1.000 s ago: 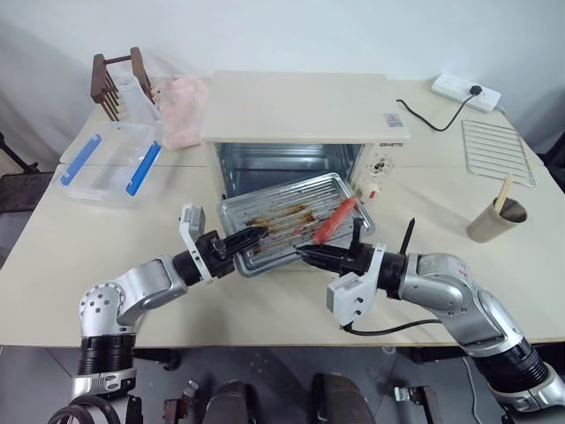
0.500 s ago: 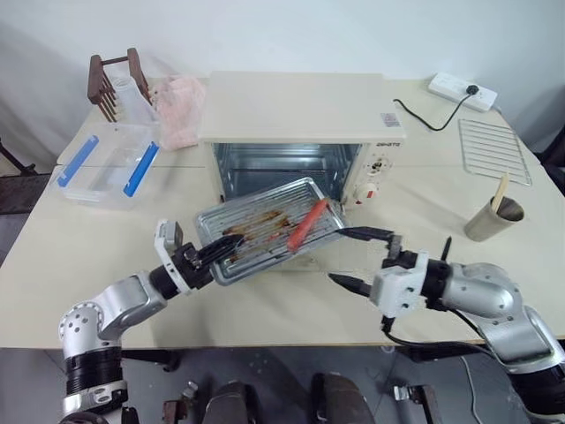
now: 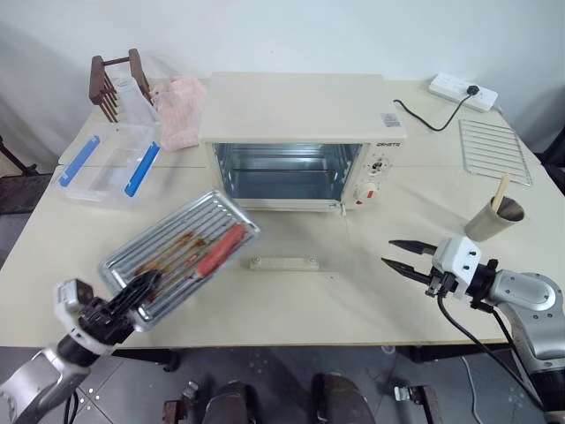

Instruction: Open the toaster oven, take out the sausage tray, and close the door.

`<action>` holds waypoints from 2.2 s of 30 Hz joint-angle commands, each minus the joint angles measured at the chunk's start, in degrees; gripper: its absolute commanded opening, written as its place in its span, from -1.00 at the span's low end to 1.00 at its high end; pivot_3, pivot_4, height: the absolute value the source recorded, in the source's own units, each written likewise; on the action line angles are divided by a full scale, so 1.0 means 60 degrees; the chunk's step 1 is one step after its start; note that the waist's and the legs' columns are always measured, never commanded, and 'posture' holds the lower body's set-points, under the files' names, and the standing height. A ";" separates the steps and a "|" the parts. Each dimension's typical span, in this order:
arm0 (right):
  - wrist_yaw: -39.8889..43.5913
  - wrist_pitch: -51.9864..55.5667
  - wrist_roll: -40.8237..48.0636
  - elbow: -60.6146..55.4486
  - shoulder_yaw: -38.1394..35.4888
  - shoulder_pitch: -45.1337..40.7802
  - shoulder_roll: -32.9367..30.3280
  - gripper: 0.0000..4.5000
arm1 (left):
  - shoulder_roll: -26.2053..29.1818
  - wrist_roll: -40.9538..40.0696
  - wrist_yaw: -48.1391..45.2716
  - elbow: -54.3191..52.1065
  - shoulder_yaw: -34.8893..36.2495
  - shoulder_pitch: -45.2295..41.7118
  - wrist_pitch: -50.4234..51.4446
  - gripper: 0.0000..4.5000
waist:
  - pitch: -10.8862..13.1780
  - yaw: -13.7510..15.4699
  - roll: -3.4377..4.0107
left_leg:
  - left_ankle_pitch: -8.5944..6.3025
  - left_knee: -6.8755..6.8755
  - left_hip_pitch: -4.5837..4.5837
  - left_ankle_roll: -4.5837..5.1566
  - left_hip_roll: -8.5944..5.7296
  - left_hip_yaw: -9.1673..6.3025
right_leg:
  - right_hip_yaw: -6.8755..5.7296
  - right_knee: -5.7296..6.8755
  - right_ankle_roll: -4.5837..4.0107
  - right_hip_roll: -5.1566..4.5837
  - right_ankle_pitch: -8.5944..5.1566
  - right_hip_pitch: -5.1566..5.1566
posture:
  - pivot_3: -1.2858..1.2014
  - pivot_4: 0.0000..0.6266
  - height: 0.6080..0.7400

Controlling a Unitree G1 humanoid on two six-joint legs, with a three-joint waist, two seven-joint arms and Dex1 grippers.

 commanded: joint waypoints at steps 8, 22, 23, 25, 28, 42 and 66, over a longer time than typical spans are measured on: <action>0.1137 0.1642 0.0261 0.1233 0.0810 -0.1655 0.0758 -1.00 | -0.2926 -0.0290 0.1566 -0.2121 0.1775 -0.0105 -0.2246 -1.00 | -0.0003 0.0014 0.0001 | 0.0001 0.0004 0.0004 0.0002 -0.0004 -0.0001 | -0.0001 0.0010 0.0002 -0.0012 0.0001 0.0003 | 0.03 -0.52 1.00; 0.1809 0.3095 0.1127 0.0211 0.0717 -0.2102 0.1553 -1.00 | -0.3162 -0.0290 0.2847 -0.2037 0.2130 -0.0911 -0.2602 -1.00 | -0.0008 0.0029 -0.0006 | 0.0004 0.0009 -0.0003 0.0013 -0.0013 -0.0007 | -0.0012 0.0006 0.0006 -0.0012 0.0004 0.0007 | 0.03 -0.52 1.00; 0.1754 0.2795 0.1497 -0.0054 0.0327 -0.2025 0.1747 -1.00 | -0.3094 -0.0290 0.2802 -0.1984 0.2190 -0.0979 -0.2536 -1.00 | -0.0008 0.0032 -0.0006 | 0.0004 0.0009 -0.0003 0.0013 -0.0013 -0.0007 | -0.0011 0.0006 0.0006 -0.0011 0.0004 0.0007 | 0.03 -0.52 1.00; 0.1603 0.2719 0.1879 -0.0437 -0.0112 -0.1956 0.1893 -1.00 | -0.3016 -0.0290 0.2705 -0.1870 0.2379 -0.1157 -0.2441 -1.00 | -0.0007 0.0035 -0.0005 | 0.0004 0.0009 -0.0009 0.0013 -0.0014 -0.0012 | -0.0019 0.0002 0.0006 -0.0008 0.0004 0.0007 | 0.03 -0.52 1.00; 0.1204 0.3546 0.2638 -0.0918 -0.0628 -0.2108 0.1944 -1.00 | -0.2752 -0.0290 0.2468 -0.1554 0.2649 -0.1281 -0.2053 -1.00 | -0.0008 0.0032 -0.0007 | 0.0004 0.0009 -0.0008 0.0013 -0.0014 -0.0010 | -0.0018 0.0003 0.0006 -0.0008 0.0004 0.0007 | 0.03 -0.52 1.00; 0.0837 0.5171 0.3629 -0.1794 -0.1128 -0.2558 0.1501 -0.73 | -0.0637 -0.0290 0.0985 -0.0152 0.1842 -0.0342 0.0029 -1.00 | -0.0009 0.0056 -0.0009 | -0.0002 -0.0007 -0.0020 0.0014 -0.0007 -0.0010 | -0.0013 -0.0007 0.0006 -0.0011 0.0004 -0.0009 | 0.03 -0.52 1.00; 0.1922 0.2350 0.2671 -0.3900 -0.4333 0.4214 0.0514 0.99 | 0.1234 0.3765 -0.2098 0.2520 -0.5298 -0.5676 0.1042 -1.00 | -0.0011 0.0469 -0.0002 | -0.0006 -0.0009 -0.0013 0.0006 -0.0046 0.0012 | -0.0004 -0.0019 0.0016 0.0000 0.0014 -0.0008 | 0.03 -0.52 1.00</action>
